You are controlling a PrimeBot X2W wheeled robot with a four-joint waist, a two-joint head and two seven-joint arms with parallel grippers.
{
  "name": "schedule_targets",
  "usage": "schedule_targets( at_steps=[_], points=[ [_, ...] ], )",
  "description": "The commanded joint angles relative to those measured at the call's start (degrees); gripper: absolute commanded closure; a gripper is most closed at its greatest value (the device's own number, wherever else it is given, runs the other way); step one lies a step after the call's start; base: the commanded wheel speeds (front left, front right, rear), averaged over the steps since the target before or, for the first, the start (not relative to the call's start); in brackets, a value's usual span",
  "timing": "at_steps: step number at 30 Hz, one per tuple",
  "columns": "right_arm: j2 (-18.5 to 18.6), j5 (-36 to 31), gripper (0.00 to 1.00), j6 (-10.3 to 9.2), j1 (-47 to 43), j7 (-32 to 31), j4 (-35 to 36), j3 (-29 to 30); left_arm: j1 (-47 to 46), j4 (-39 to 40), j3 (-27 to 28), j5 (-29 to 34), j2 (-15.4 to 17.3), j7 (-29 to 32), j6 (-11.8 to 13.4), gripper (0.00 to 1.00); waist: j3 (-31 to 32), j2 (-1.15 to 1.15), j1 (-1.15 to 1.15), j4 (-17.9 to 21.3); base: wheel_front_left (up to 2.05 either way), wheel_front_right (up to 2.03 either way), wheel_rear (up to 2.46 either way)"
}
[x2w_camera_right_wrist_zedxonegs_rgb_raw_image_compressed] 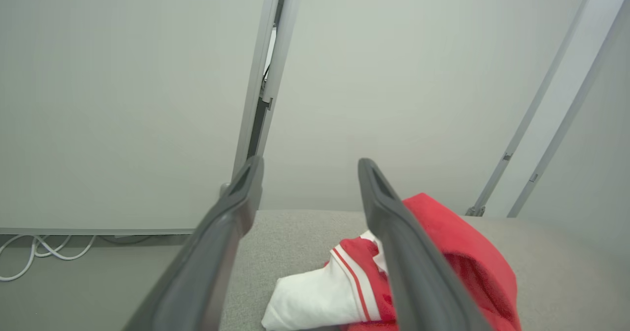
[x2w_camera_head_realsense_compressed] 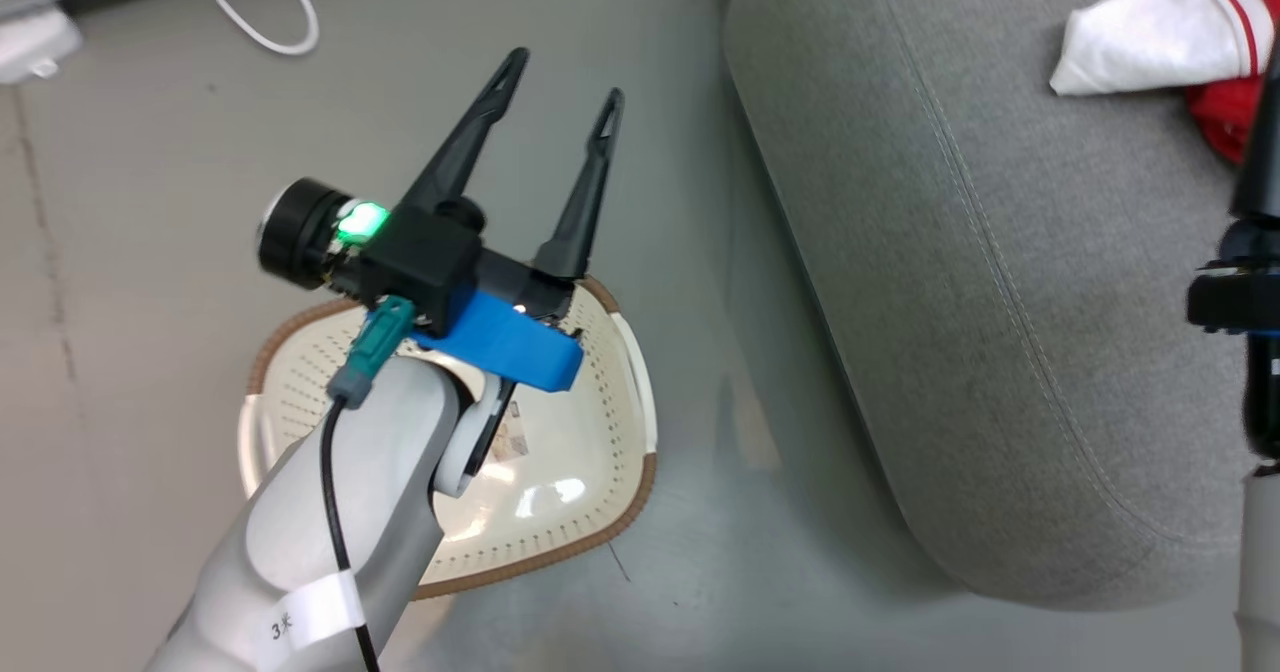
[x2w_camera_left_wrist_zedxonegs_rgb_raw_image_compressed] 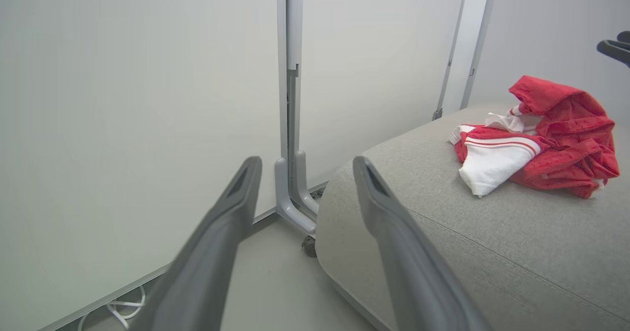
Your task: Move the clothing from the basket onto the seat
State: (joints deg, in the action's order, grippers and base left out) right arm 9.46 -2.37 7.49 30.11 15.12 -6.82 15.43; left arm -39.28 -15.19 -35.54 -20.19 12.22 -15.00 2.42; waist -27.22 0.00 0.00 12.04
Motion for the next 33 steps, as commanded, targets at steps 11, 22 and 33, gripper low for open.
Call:
schedule_targets(
  at_steps=[11,22,33],
  points=[
    [-1.59,0.91,0.00,0.01,-4.56,0.03,0.82,-10.17,12.31,2.33,15.93,4.34,-3.07,-0.20,-1.51,0.00,11.36,0.00,0.00,-8.41,0.00,0.00,0.00],
    [-3.34,2.96,0.00,0.01,-12.05,0.03,-1.53,-11.21,22.79,3.30,26.48,8.69,-6.09,-0.20,-4.44,0.00,18.38,0.00,0.00,-12.04,0.00,0.00,0.00],
    [-5.01,4.36,0.00,0.01,-20.45,0.03,-4.19,-10.05,30.14,2.42,31.22,11.15,-8.10,-0.21,-7.07,0.00,23.33,0.00,0.00,-13.78,0.00,0.00,0.00]
  ],
)
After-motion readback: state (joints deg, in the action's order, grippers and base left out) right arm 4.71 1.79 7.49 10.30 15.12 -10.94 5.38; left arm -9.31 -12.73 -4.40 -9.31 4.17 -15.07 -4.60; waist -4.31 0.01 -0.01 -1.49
